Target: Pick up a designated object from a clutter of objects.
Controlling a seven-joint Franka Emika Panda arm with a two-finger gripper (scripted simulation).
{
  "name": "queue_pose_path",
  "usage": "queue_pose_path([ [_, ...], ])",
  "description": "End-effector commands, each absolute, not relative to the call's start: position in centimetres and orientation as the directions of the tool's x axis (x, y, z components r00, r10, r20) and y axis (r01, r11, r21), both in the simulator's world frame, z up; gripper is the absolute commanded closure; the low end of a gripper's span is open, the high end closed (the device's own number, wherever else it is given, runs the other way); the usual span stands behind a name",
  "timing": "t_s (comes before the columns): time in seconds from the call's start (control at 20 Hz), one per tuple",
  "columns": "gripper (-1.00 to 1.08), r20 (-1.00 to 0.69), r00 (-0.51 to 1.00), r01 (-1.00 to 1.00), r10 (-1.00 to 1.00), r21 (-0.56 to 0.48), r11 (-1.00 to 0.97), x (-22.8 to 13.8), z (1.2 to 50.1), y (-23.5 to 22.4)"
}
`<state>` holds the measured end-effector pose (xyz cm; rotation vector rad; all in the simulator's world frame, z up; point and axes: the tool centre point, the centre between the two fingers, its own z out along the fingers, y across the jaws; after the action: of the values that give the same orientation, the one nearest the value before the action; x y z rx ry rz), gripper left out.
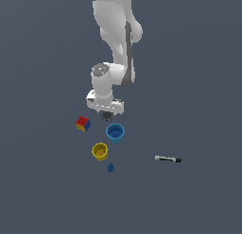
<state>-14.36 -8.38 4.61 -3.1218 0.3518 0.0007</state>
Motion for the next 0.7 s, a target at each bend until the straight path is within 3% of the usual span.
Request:
queue_pose_path([
  [0.0, -0.92, -0.001, 0.975, -0.223, -0.223, 0.0, -0.975, -14.4, 3.6, -8.4],
  [0.55, -0.92, 0.0, 0.975, -0.223, -0.223, 0.0, -0.975, -14.4, 1.4, -8.4],
  [0.6, 1.08, 0.0, 0.975, -0.223, -0.223, 0.0, -0.975, -14.4, 1.4, -8.4],
  [0.65, 1.08, 0.0, 0.975, -0.223, -0.223, 0.0, -0.975, -14.4, 1.4, -8.4],
])
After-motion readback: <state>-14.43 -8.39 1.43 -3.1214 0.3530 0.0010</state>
